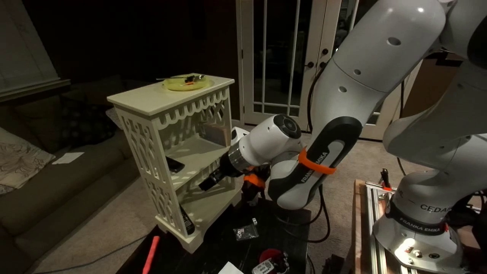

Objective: Move the remote to the surface above the top shelf

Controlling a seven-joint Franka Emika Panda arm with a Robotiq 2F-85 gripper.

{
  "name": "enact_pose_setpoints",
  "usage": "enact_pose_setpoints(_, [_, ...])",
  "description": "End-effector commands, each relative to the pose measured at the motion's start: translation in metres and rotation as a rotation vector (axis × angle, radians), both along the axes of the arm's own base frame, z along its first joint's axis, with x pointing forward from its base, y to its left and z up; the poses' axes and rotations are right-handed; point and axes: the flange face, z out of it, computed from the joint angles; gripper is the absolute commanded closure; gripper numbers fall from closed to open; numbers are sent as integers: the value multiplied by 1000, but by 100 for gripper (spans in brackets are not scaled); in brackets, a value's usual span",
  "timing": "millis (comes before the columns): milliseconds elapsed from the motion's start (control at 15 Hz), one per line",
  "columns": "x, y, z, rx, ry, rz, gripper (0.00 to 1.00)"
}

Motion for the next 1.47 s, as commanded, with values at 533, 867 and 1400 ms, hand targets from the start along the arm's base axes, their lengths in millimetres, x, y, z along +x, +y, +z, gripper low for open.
enact_pose_setpoints(533, [17, 3, -11, -40, -10, -51, 0])
enact_pose_setpoints(867, [82, 13, -22, -105, -33, 2, 0])
enact_pose_setpoints(1400, [100, -6, -49, -144, 102, 226, 0])
